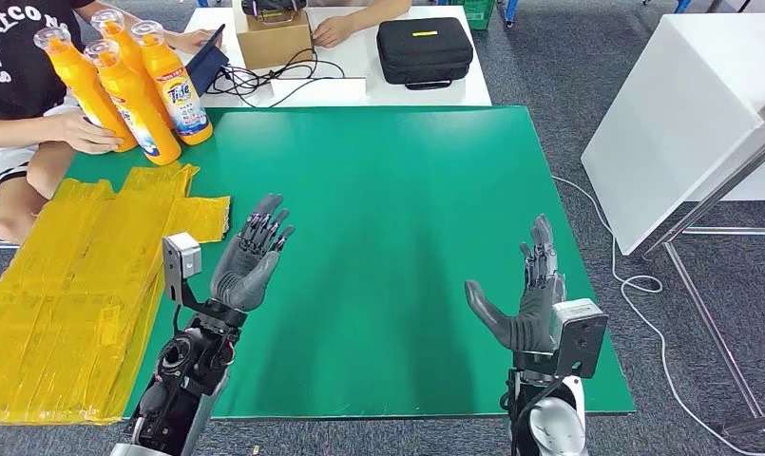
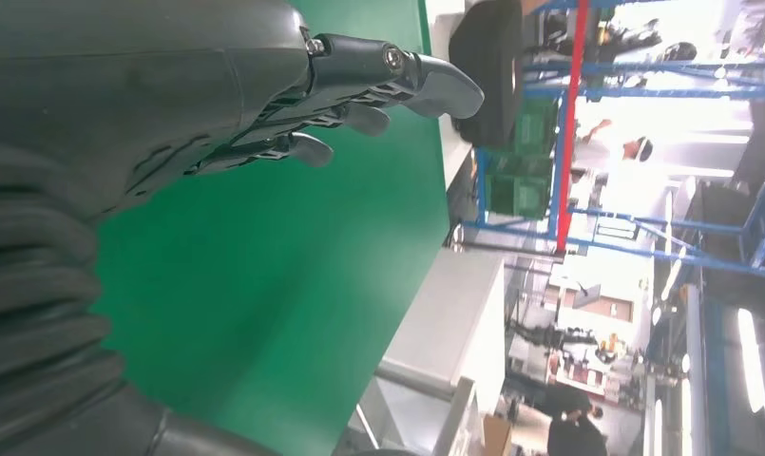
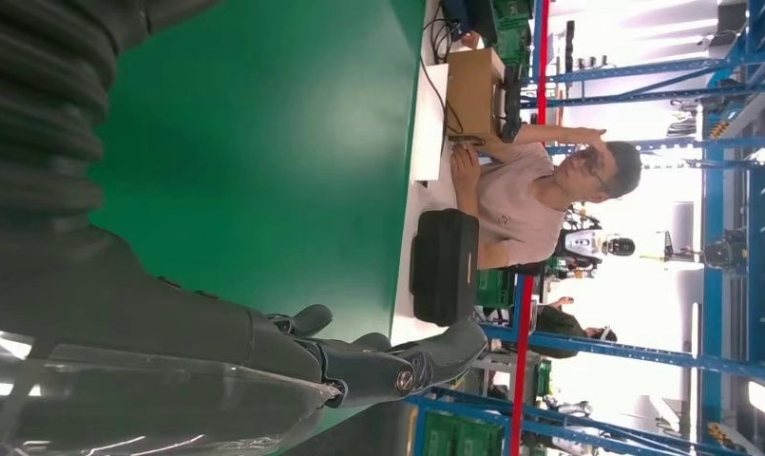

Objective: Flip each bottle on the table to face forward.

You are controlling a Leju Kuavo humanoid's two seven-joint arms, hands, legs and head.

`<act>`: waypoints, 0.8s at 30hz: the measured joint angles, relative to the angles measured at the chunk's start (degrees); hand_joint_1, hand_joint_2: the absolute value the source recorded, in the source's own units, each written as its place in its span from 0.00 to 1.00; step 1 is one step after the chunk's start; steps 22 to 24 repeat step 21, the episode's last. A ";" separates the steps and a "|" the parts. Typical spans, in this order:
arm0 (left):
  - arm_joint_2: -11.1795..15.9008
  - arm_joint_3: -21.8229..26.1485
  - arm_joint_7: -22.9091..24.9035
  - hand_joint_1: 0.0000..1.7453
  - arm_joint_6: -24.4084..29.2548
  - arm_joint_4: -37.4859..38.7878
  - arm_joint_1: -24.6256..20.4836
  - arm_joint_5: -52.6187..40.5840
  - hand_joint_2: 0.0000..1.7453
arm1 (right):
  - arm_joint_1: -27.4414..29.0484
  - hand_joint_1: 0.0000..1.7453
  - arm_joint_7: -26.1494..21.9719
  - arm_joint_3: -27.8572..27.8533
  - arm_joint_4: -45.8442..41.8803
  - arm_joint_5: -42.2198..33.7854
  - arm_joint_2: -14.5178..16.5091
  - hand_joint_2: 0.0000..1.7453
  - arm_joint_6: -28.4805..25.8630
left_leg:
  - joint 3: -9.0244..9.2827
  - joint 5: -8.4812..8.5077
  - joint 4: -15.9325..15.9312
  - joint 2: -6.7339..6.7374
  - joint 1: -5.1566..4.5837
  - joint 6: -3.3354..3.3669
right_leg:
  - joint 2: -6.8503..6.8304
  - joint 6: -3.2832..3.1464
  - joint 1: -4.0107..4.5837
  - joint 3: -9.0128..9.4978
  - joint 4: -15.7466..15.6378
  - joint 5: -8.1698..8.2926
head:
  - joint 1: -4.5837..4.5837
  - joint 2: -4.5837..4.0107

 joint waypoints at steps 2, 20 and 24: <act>-0.07 -0.01 -0.61 0.00 1.13 -0.96 0.65 -0.98 0.00 | 0.03 0.00 -0.22 0.09 0.24 0.61 0.01 1.00 -0.06 | 0.00 0.00 0.00 0.00 0.00 0.00 | 0.00 0.00 0.00 0.00 0.00 0.00 | -0.01 0.00; -0.61 -0.91 -1.26 0.00 4.53 -5.35 3.31 -2.20 0.00 | 0.60 0.00 -1.54 0.67 0.37 3.13 0.00 1.00 1.99 | 0.00 -0.02 0.00 0.00 0.00 0.01 | 0.00 0.01 0.00 0.00 0.00 -0.01 | -0.01 0.00; -0.61 -0.92 -1.26 0.00 4.53 -5.36 3.31 -2.20 0.00 | 0.60 0.00 -1.55 0.67 0.37 3.13 0.00 1.00 2.00 | 0.00 -0.02 0.00 0.00 0.00 0.01 | 0.00 0.01 0.00 0.00 0.00 -0.01 | -0.01 0.00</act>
